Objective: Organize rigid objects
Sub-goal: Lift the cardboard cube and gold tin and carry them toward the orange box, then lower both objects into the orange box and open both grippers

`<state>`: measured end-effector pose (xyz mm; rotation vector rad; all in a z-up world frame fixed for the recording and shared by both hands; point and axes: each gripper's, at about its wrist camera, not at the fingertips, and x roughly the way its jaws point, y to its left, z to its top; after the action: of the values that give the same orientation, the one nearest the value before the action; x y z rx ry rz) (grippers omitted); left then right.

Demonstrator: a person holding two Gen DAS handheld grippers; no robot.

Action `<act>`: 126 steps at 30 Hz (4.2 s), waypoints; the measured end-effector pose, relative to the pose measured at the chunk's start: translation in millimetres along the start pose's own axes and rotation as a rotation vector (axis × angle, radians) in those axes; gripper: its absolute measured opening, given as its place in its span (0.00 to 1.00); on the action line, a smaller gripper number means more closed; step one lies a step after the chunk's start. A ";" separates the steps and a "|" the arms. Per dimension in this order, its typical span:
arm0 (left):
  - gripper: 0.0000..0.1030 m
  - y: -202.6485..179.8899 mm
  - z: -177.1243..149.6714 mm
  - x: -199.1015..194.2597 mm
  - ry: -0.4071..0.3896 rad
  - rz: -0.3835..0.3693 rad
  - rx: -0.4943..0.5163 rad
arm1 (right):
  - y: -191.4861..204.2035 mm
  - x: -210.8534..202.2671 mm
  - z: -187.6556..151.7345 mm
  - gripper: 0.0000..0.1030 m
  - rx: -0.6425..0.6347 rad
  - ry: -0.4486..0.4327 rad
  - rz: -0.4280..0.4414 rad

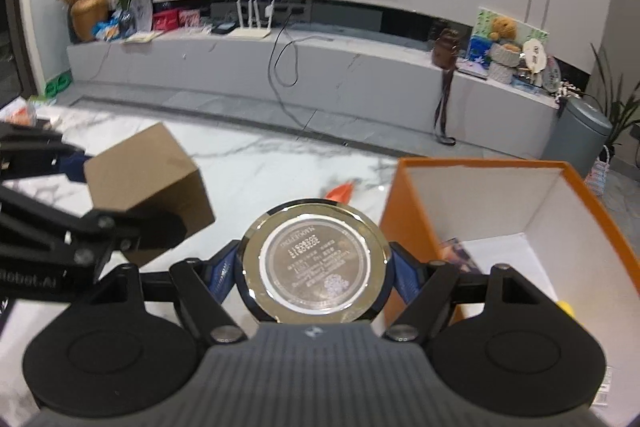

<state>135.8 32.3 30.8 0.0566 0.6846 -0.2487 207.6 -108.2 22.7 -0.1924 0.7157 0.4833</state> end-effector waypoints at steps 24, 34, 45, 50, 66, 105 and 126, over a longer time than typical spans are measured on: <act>0.67 -87.3 43.5 17.6 -0.015 -0.097 0.101 | -101.4 -66.8 13.2 0.73 0.218 -0.110 -0.148; 0.67 -123.8 69.1 52.1 0.009 -0.132 0.158 | -152.1 -70.4 1.9 0.73 0.299 -0.066 -0.228; 0.67 -149.1 78.2 99.9 0.095 -0.140 0.201 | -194.9 -55.6 -7.8 0.73 0.405 -0.023 -0.252; 0.67 -159.9 75.9 120.8 0.143 -0.131 0.226 | -205.8 -44.6 -10.0 0.73 0.426 -0.003 -0.274; 0.67 -160.6 85.9 168.3 0.249 -0.074 0.334 | -215.9 -4.6 -14.2 0.73 0.447 0.126 -0.263; 0.77 -179.7 84.1 228.9 0.410 -0.027 0.548 | -226.7 64.2 -13.9 0.74 0.678 0.156 -0.233; 0.78 -175.0 89.1 207.5 0.369 -0.020 0.553 | -230.4 45.4 -7.1 0.77 0.727 0.111 -0.202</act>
<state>302.7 -192.4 -26.1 0.6374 0.9669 -0.4482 345.3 -295.5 -11.6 0.3916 0.9267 0.0003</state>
